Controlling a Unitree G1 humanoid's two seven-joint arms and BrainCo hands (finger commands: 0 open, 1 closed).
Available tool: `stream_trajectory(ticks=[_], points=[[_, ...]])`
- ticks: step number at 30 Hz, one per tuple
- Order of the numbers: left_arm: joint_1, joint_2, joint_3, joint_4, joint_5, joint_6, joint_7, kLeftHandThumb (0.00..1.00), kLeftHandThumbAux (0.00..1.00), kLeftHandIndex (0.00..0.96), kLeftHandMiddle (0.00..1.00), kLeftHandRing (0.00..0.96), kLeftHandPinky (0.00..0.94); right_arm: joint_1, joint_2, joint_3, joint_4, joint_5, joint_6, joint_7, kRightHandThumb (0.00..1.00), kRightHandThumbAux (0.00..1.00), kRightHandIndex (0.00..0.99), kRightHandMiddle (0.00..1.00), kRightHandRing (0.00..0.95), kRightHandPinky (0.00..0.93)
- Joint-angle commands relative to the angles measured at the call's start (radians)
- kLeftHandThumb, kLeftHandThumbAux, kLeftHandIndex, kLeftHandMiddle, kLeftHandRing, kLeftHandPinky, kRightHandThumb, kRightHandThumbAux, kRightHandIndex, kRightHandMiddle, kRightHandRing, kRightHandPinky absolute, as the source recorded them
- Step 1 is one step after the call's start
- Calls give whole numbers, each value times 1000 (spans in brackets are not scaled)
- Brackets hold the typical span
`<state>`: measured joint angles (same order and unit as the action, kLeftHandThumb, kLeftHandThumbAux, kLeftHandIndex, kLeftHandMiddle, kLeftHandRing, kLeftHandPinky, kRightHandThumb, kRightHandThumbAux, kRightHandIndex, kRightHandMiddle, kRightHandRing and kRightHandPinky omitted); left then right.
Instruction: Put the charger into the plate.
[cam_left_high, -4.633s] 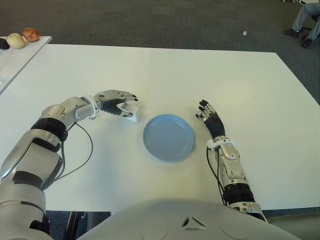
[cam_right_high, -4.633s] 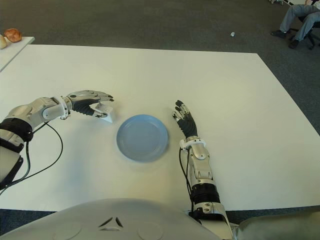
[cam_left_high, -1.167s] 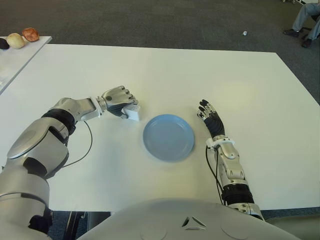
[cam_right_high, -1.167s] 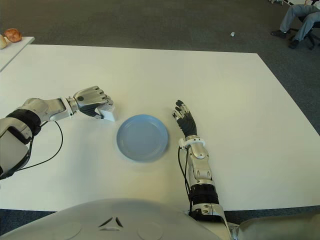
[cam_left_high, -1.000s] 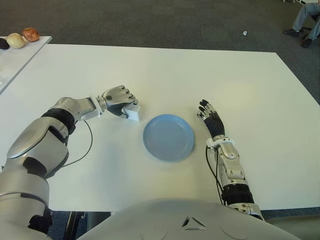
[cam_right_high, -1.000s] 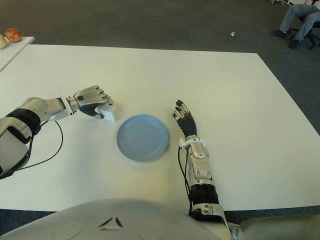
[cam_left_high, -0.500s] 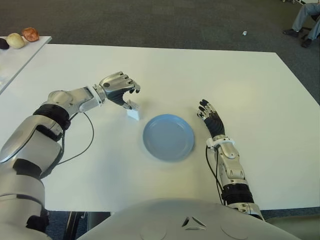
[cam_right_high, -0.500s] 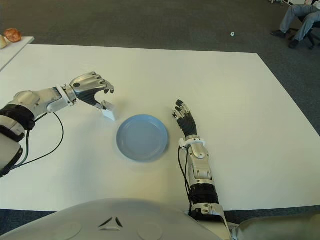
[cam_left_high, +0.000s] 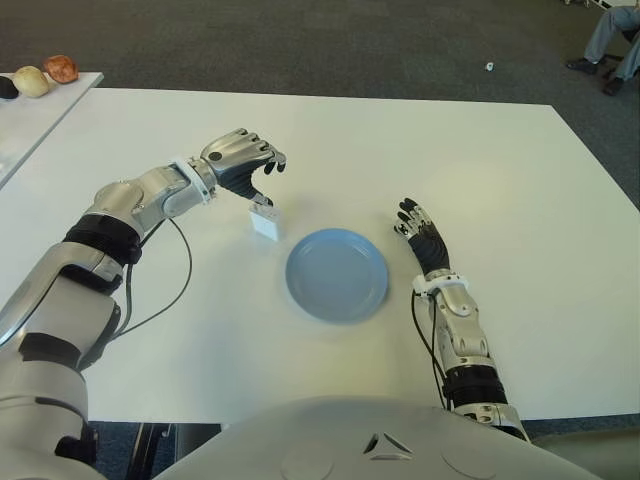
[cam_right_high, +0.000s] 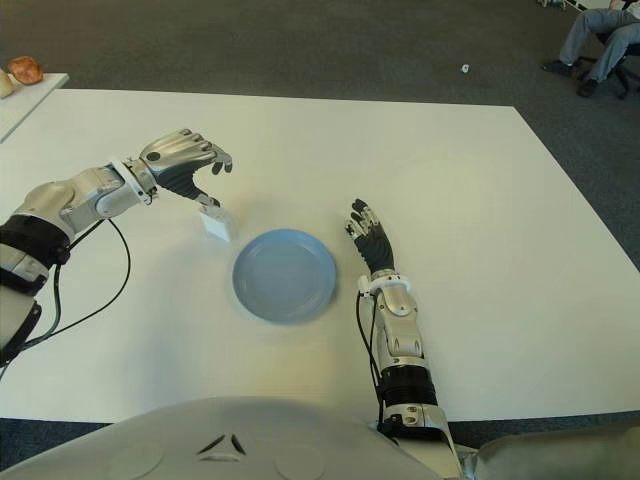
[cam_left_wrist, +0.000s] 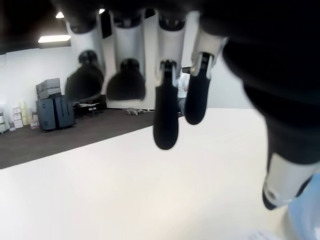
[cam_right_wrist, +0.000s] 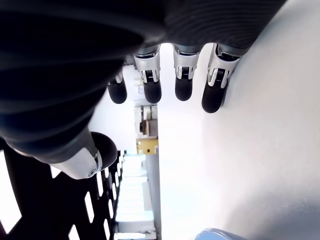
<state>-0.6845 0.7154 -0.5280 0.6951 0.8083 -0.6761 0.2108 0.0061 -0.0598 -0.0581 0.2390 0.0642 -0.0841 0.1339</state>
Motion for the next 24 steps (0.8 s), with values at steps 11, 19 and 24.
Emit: stream_trajectory(ticks=[11, 19, 24], points=[[67, -11, 78, -109, -59, 81, -154, 856, 666, 405, 537, 841, 789, 8, 0, 0, 23, 5, 22, 2, 0, 590, 0, 0, 0, 0], [82, -17, 102, -124, -78, 92, -202, 855, 667, 403, 535, 835, 781, 10, -2, 4, 19, -1, 31, 0, 0, 582, 0, 0, 0, 0], [79, -17, 102, -108, -89, 82, -228, 852, 667, 403, 528, 800, 741, 12, -5, 5, 15, -3, 36, -1, 0, 574, 0, 0, 0, 0]])
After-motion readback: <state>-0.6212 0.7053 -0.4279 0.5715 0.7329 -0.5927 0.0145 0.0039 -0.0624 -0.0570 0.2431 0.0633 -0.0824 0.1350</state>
